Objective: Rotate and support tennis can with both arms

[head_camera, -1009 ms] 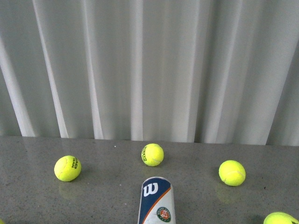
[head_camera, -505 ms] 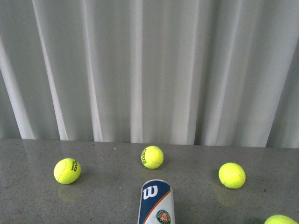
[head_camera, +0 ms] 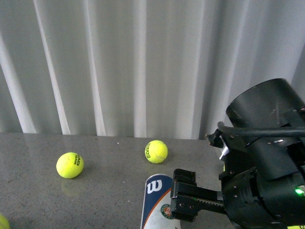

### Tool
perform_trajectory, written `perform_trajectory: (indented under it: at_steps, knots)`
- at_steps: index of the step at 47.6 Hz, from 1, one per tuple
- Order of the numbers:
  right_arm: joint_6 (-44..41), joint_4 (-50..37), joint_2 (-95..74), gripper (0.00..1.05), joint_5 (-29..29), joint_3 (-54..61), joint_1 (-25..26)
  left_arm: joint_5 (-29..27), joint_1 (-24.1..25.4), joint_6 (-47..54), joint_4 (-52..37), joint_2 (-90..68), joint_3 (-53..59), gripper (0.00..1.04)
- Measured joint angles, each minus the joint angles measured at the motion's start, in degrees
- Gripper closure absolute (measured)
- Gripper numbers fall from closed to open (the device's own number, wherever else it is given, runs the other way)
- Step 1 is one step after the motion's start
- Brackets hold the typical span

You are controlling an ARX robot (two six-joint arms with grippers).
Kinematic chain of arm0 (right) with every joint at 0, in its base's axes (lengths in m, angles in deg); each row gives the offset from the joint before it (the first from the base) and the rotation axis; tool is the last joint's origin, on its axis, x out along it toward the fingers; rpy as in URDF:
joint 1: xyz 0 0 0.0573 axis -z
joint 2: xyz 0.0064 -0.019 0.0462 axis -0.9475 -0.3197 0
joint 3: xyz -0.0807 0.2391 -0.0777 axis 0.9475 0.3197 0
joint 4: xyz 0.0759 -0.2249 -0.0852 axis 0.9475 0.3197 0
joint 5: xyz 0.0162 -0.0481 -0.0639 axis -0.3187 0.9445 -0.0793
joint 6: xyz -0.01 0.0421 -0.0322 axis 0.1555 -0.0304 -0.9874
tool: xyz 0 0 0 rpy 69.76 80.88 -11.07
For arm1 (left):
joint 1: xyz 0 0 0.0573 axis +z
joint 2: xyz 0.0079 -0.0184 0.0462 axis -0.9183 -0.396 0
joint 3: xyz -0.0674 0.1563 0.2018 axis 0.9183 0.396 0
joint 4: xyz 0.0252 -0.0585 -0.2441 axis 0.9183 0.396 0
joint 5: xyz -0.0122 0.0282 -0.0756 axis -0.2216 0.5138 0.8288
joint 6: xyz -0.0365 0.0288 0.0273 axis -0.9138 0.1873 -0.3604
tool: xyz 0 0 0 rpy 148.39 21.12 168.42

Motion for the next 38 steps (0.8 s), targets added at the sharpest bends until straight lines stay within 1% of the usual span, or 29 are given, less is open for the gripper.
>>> perform_trajectory:
  at_steps: [4,15,38]
  knots:
    - [0.8,0.2,-3.5,0.07,-0.7,-2.6,-0.2,0.0,0.0,0.0,0.0,0.0,0.0,0.07]
    - [0.7,-0.3,-8.5,0.07,-5.0,-6.4,-0.8,0.0,0.0,0.0,0.0,0.0,0.0,0.07]
    - [-2.3,3.6,-18.6,0.07,-6.9,-16.0,-1.6,0.0,0.0,0.0,0.0,0.0,0.0,0.07]
